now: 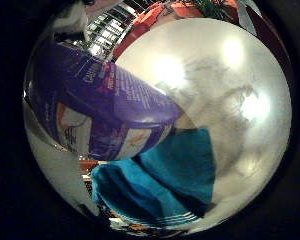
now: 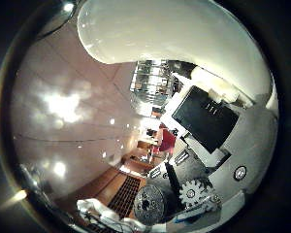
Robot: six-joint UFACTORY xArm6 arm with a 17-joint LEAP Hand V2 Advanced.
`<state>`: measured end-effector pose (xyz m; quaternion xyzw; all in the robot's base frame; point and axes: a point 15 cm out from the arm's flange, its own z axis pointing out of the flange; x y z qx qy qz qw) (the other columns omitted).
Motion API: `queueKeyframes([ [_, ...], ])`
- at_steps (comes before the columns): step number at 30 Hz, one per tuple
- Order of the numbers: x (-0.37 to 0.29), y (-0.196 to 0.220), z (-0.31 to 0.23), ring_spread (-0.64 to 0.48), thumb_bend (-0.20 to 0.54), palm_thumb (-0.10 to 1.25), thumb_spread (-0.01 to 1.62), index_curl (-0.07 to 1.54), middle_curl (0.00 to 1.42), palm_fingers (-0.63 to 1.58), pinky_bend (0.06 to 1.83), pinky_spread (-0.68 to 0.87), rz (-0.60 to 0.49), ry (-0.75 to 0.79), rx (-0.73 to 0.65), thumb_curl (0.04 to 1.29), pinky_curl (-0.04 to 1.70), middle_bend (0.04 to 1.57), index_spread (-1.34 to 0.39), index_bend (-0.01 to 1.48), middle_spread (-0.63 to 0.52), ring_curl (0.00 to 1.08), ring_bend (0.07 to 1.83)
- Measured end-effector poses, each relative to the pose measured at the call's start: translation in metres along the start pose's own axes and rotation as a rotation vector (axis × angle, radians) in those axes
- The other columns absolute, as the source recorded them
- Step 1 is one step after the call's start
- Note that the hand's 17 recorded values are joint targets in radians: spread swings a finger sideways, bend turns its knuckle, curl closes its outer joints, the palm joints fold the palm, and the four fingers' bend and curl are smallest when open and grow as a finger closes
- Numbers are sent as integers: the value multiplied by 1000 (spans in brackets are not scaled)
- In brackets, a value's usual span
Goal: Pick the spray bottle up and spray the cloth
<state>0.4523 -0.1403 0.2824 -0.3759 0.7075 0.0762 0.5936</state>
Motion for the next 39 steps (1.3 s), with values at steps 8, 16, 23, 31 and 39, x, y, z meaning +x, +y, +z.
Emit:
queueKeyframes([
  [8,-79,18,1,-212,-13,1078,896,804,732,1113,1278,-176,-87,-16,-123,661,905,1375,-203,1167,-106,704,1390],
  [16,-124,45,-33,-213,-16,1061,890,784,710,1109,1209,-175,-303,324,-519,706,1067,1398,-189,1192,-102,739,1386],
  [23,-175,82,-60,-215,-17,1055,892,772,699,1111,1157,-176,-441,562,-797,724,1165,1404,-188,1194,-102,754,1375],
  [31,-187,133,-65,-217,-16,1020,908,765,692,1117,1112,-188,-644,920,-1073,733,1242,1414,-193,1193,-102,767,1363],
  [39,-168,156,-41,-219,-13,1009,952,761,686,1122,1085,-202,-710,1176,-1184,736,1288,1414,-197,1191,-102,778,1352],
])
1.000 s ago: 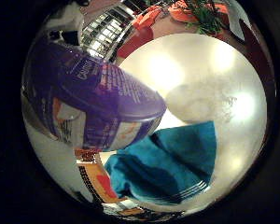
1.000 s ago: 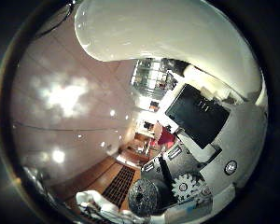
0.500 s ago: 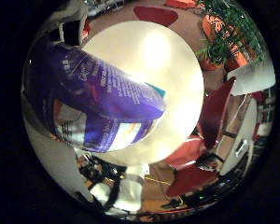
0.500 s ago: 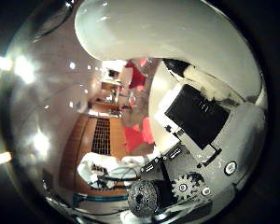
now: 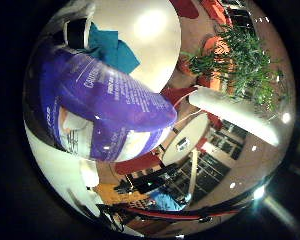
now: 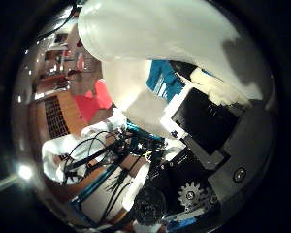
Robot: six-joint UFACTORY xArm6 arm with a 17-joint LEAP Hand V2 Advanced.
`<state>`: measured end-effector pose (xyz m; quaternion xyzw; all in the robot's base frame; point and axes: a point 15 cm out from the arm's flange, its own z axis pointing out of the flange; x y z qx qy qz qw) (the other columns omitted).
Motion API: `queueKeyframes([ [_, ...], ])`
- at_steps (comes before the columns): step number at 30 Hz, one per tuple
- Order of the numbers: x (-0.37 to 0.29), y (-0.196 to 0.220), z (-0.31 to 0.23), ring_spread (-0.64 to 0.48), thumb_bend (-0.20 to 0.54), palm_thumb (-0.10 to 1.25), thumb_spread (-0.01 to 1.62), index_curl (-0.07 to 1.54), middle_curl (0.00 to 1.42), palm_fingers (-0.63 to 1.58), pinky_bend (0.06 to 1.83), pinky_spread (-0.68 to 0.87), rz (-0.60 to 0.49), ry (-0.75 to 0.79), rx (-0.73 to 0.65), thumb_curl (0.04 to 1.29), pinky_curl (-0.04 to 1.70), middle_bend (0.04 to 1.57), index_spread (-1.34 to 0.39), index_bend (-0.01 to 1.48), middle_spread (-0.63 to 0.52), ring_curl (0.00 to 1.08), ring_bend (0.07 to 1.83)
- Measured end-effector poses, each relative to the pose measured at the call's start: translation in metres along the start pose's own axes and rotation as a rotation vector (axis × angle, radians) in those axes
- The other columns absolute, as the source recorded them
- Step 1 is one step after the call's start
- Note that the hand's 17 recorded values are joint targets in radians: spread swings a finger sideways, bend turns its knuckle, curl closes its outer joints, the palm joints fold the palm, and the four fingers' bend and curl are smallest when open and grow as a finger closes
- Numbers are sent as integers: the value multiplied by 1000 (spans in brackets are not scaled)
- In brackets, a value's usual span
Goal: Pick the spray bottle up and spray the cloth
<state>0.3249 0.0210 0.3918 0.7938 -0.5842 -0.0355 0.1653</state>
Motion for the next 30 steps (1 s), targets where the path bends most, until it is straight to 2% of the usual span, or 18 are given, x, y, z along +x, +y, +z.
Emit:
queueKeyframes([
  [6,-9,-17,24,-220,-15,1010,973,760,684,1125,1073,-209,17,84,-116,733,1307,1413,-197,1190,-102,783,1347],
  [13,-21,-37,46,-223,-14,1019,990,760,682,1125,1065,-217,31,133,-185,724,1321,1414,-197,1190,-102,790,1339],
  [24,-39,-40,39,-225,-13,1031,1019,759,681,1126,1058,-225,1,108,-153,707,1332,1414,-197,1188,-102,800,1331],
  [30,-96,-40,12,-224,-13,1054,1005,758,680,1129,1055,-229,-79,-43,-65,709,1335,1412,-205,1187,-102,803,1331],
])
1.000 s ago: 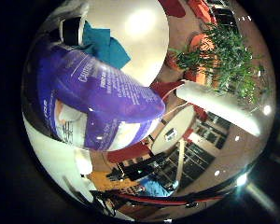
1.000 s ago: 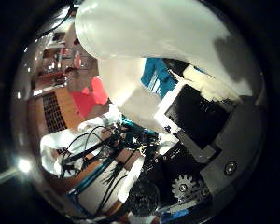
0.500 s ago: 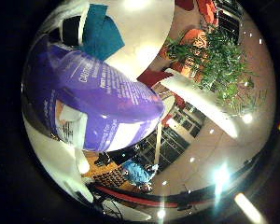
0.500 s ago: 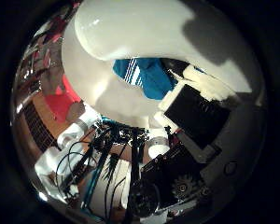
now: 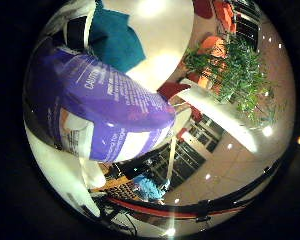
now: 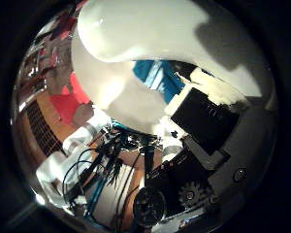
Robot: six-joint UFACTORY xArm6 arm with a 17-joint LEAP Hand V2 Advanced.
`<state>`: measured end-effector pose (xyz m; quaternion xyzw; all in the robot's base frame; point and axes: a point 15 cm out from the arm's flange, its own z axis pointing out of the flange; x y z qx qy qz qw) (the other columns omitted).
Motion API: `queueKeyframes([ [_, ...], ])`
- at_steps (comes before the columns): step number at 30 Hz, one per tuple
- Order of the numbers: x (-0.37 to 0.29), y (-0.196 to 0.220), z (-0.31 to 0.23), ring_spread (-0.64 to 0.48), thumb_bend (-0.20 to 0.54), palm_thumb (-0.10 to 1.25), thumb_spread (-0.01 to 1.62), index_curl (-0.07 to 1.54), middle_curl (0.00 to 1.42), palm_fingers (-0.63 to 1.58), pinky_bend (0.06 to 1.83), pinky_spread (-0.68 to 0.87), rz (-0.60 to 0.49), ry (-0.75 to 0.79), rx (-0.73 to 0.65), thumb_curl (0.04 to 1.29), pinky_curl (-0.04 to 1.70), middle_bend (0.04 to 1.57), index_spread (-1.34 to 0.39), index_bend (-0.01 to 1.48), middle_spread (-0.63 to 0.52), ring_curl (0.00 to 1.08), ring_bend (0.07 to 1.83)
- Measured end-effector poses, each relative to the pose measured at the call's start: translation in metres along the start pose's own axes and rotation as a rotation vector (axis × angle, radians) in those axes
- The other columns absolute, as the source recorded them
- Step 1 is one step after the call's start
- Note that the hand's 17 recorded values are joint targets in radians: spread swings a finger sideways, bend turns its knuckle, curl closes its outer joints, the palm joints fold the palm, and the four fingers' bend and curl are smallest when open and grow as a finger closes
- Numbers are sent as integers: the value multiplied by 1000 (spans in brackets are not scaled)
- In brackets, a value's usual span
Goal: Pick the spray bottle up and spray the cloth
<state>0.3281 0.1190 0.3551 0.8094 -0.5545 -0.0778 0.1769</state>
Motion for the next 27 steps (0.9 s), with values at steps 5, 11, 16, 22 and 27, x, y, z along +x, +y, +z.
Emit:
queueKeyframes([
  [5,-49,1,-55,-224,-13,1067,994,757,680,1130,1053,-231,-72,-161,138,711,1337,1412,-208,1186,-102,803,1330],
  [11,-108,6,-115,-223,-11,1077,987,757,680,1130,1052,-233,-170,-332,280,716,1339,1412,-210,1186,-102,804,1330],
  [16,-142,4,-155,-223,-13,1090,969,755,680,1130,1051,-235,-219,-461,415,721,1340,1412,-209,1183,-102,804,1330],
  [22,-163,-2,-179,-223,-15,1084,952,754,681,1130,1051,-236,-229,-593,546,728,1340,1408,-209,1183,-102,804,1330],
  [27,-179,-10,-162,-223,-15,1080,918,752,683,1131,1050,-237,-228,-746,636,741,1341,1405,-208,1181,-102,804,1329],
])
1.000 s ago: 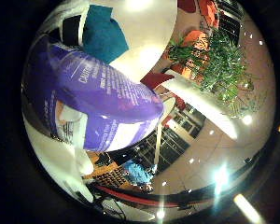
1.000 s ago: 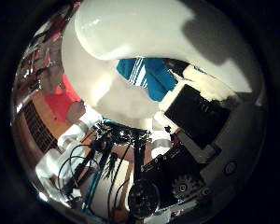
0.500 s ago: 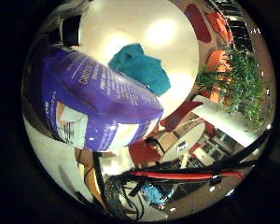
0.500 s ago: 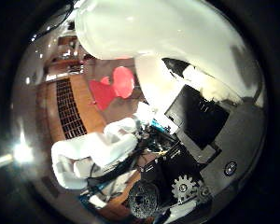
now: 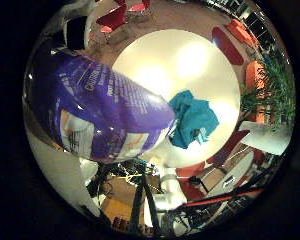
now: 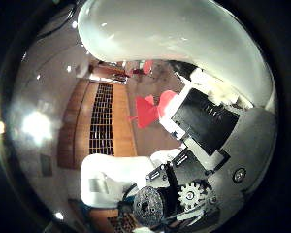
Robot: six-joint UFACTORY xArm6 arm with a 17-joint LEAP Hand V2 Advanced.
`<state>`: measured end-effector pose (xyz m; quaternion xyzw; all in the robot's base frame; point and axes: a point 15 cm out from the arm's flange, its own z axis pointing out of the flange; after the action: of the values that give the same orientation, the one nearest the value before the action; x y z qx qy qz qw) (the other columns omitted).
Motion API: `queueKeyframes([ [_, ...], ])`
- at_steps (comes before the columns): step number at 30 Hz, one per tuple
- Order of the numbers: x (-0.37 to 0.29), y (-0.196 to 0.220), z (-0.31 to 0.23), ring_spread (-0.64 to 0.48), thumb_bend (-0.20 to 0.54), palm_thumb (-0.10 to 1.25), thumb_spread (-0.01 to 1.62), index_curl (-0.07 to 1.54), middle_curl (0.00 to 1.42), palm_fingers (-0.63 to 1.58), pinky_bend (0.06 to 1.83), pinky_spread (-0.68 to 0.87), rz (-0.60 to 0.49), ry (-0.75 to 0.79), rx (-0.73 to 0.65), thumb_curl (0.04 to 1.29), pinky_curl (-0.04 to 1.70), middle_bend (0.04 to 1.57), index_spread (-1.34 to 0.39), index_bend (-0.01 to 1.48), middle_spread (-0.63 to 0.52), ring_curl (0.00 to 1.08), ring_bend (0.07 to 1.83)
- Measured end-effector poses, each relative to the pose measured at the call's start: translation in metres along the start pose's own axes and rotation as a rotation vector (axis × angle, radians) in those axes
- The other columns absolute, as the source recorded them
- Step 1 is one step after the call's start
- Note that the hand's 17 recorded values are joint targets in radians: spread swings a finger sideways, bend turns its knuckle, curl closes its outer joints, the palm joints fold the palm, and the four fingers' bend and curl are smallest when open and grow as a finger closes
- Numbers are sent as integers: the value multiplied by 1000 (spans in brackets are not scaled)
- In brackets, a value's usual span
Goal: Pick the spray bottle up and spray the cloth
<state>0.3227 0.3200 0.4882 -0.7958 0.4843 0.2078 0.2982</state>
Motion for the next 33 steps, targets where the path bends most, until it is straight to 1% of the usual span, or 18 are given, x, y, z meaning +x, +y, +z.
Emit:
queueKeyframes([
  [5,18,24,31,-222,-16,1070,890,754,684,1135,1047,-238,23,-123,49,759,1341,1402,-210,1184,-102,804,1335],
  [9,43,48,59,-220,-16,1065,872,755,685,1135,1047,-230,47,-166,64,768,1342,1401,-210,1183,-102,802,1340],
  [15,50,56,76,-218,-18,1066,845,756,684,1135,1046,-219,-16,-249,114,785,1343,1403,-211,1179,-101,799,1342],
  [18,63,67,92,-217,-18,1058,833,758,683,1138,1047,-216,-3,-307,125,792,1344,1406,-212,1175,-101,797,1345],
  [23,96,78,105,-215,-16,1056,817,761,680,1137,1050,-210,26,-307,140,807,1346,1409,-213,1174,-101,794,1347],
  [33,112,89,123,-213,-17,1043,790,773,680,1135,1052,-197,30,-321,128,825,1348,1408,-207,1175,-102,785,1360],
])
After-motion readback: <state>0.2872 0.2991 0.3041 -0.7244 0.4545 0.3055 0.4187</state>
